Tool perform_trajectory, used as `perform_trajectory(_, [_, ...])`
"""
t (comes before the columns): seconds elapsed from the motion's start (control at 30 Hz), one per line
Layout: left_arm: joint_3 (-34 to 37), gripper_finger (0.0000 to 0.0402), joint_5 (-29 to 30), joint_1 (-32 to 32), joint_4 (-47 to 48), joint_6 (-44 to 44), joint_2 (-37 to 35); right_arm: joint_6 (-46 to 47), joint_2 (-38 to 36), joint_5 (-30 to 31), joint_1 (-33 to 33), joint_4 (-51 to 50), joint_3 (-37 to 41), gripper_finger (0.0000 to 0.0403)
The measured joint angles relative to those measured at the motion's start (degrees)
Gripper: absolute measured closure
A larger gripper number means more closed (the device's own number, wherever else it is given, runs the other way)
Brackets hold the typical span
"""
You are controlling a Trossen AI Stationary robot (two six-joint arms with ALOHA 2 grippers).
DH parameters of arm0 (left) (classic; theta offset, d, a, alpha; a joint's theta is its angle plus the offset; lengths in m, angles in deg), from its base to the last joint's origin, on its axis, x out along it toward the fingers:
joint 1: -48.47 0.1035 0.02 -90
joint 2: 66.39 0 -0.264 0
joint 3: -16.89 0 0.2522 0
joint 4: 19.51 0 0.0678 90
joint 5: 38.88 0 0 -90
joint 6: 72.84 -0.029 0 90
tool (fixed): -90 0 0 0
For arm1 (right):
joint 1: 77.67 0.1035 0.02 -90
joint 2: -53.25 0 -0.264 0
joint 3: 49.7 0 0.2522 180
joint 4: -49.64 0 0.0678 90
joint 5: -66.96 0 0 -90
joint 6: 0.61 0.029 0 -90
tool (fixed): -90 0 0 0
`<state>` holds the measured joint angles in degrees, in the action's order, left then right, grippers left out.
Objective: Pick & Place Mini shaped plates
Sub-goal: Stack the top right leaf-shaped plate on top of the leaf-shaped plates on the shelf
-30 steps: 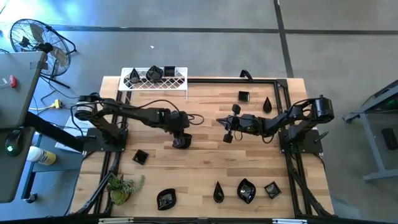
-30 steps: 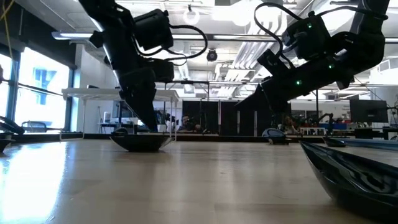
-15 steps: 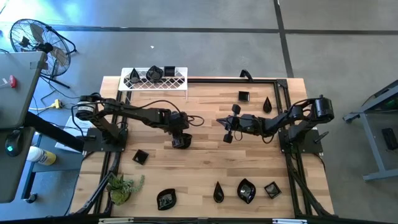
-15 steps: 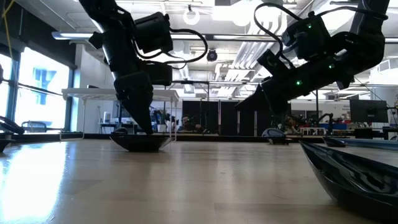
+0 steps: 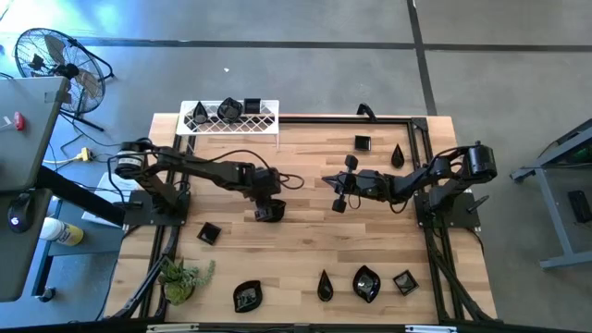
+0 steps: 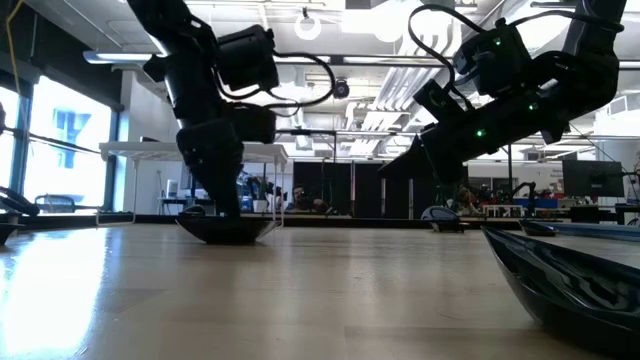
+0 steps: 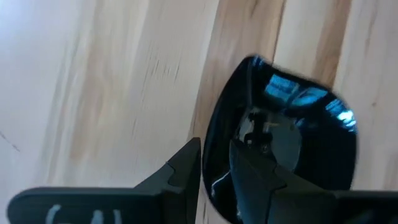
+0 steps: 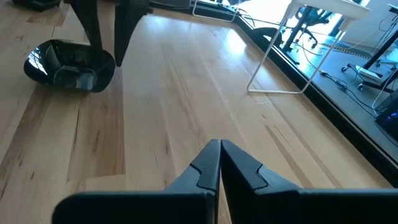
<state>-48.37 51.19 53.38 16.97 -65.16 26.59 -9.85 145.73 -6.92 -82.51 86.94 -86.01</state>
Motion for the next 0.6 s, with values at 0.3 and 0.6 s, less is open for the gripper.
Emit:
perform_trajectory(0.3, [0.08,0.0323,-1.04,0.00,0.34,0.04,0.98,0.00,0.00,0.00,0.00,0.00,0.00,0.0401])
perform_trajectory(0.6, [0.01,0.0395,-4.53,1.38,0.13,-0.45,0.85,0.00,0.00,0.00,0.00,-0.24,0.00,0.0395])
